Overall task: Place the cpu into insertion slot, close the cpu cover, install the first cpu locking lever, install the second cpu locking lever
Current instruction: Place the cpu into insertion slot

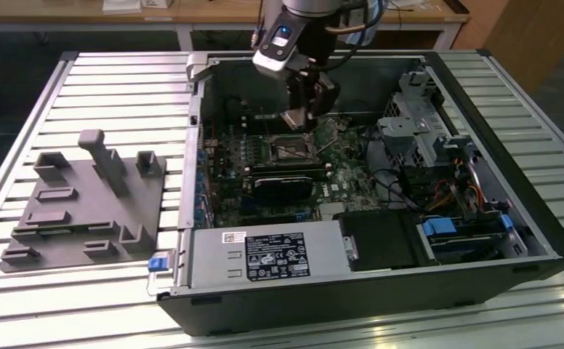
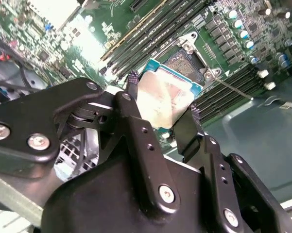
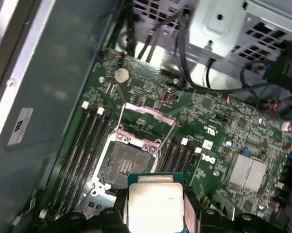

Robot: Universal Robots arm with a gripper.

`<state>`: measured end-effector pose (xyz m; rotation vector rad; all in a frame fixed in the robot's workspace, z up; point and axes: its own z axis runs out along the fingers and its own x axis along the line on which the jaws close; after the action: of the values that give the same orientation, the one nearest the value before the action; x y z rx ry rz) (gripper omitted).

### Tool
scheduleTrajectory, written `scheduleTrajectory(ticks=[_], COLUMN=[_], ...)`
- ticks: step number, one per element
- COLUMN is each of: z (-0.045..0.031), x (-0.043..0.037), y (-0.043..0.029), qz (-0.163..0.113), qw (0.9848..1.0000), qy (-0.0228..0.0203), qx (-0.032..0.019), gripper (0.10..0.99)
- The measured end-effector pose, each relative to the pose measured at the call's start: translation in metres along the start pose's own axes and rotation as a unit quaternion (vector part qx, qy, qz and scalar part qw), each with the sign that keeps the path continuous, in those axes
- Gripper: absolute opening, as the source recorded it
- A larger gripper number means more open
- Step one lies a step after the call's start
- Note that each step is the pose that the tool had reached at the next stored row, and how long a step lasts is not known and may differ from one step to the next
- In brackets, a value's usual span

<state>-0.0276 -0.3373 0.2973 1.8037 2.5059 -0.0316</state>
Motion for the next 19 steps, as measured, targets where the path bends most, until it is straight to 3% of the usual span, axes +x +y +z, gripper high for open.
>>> scheduleTrajectory(ticks=[4,9,11,16,19], z=[0.0005,0.0014,0.0020,0.0044,0.0051], x=[0.0000,0.0001,0.0001,0.0002,0.0005], y=[0.0000,-0.0001,-0.0001,-0.0002,-0.0008], qz=[0.031,0.065,0.075,0.084,0.086], qw=[0.9995,0.9979,0.9971,0.9963,0.9960], qy=[-0.0030,-0.0076,-0.0104,-0.0122,-0.0082], qx=[0.0016,0.0013,-0.0037,-0.0130,-0.0202], gripper=[0.541,0.541,0.541,0.541,0.541])
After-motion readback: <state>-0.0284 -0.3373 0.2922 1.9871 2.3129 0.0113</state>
